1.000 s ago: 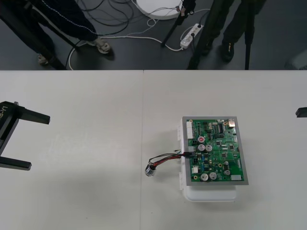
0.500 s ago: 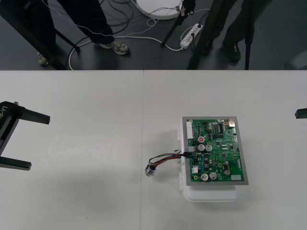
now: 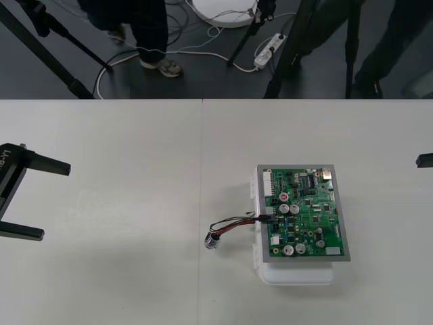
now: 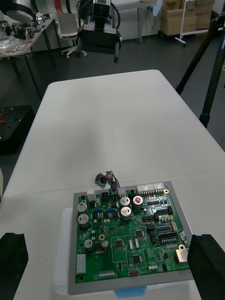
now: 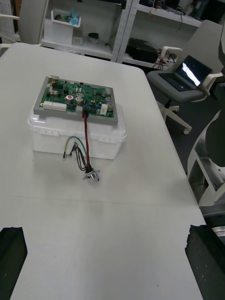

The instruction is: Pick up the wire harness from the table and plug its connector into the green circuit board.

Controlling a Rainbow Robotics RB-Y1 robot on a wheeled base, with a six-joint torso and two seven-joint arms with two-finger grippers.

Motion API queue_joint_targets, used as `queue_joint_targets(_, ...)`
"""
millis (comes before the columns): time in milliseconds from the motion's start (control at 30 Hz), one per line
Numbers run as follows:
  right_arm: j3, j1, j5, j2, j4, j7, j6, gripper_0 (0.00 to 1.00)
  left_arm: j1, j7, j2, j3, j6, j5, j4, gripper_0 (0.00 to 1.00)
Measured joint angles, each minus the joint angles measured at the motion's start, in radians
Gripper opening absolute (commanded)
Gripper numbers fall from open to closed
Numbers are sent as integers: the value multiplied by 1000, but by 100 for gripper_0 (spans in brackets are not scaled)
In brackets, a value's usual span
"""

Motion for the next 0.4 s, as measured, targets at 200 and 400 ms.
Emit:
queue_joint_targets(200, 0, 0, 0, 0, 0, 0, 0, 100, 0, 0, 0, 0, 0, 0, 0, 100)
queue_joint_targets(400, 0, 0, 0, 0, 0, 0, 0, 100, 0, 0, 0, 0, 0, 0, 0, 100)
